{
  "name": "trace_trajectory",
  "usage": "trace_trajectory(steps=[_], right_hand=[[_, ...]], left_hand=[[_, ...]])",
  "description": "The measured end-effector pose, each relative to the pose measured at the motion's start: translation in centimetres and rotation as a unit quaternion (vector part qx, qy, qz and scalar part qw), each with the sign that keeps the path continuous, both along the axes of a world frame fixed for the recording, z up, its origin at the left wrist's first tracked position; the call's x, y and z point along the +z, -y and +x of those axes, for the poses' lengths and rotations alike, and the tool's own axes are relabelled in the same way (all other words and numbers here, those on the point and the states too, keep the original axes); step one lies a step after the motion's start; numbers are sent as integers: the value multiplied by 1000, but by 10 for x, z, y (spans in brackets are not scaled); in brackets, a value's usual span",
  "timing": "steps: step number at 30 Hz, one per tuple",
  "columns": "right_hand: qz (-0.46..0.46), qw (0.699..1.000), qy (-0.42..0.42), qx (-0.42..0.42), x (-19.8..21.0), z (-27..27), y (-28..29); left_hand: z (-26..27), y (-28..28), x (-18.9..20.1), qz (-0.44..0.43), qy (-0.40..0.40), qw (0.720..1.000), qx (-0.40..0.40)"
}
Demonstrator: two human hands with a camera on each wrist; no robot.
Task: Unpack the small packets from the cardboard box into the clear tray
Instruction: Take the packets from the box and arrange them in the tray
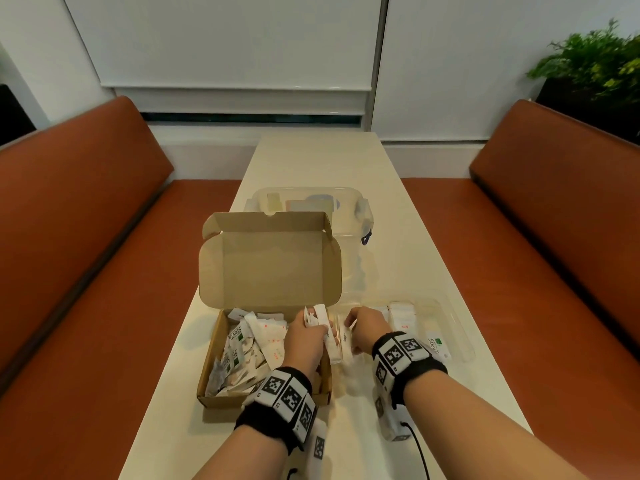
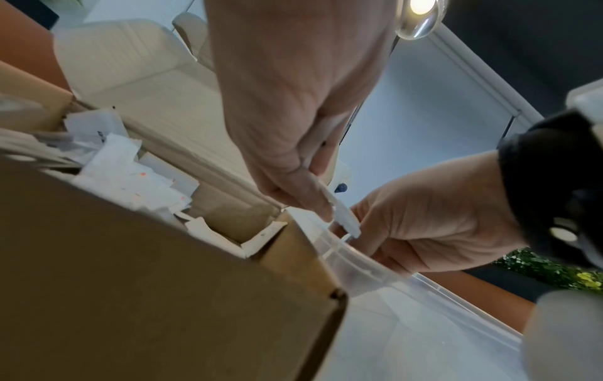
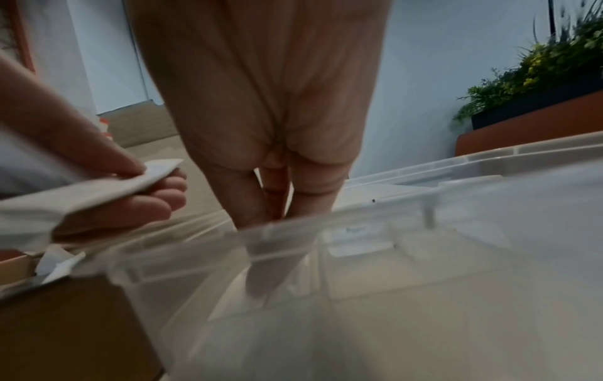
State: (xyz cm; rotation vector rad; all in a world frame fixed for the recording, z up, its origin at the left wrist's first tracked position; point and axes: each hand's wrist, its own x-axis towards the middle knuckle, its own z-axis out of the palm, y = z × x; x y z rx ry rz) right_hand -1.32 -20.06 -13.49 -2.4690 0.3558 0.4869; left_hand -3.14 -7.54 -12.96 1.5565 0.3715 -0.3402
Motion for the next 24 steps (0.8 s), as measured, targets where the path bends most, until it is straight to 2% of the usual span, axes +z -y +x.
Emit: trace_trajectory(steps=[4, 12, 24], right_hand=[[-9, 1000, 15, 15, -4, -2, 1], [-104, 990, 15, 90, -5, -2, -4], [-107, 989, 15, 98, 0, -5, -6]], left_hand=[[2, 5, -3, 6, 1, 1000, -5], [4, 13, -3, 9, 3, 1000, -29], [10, 18, -4, 11, 9, 999, -30]])
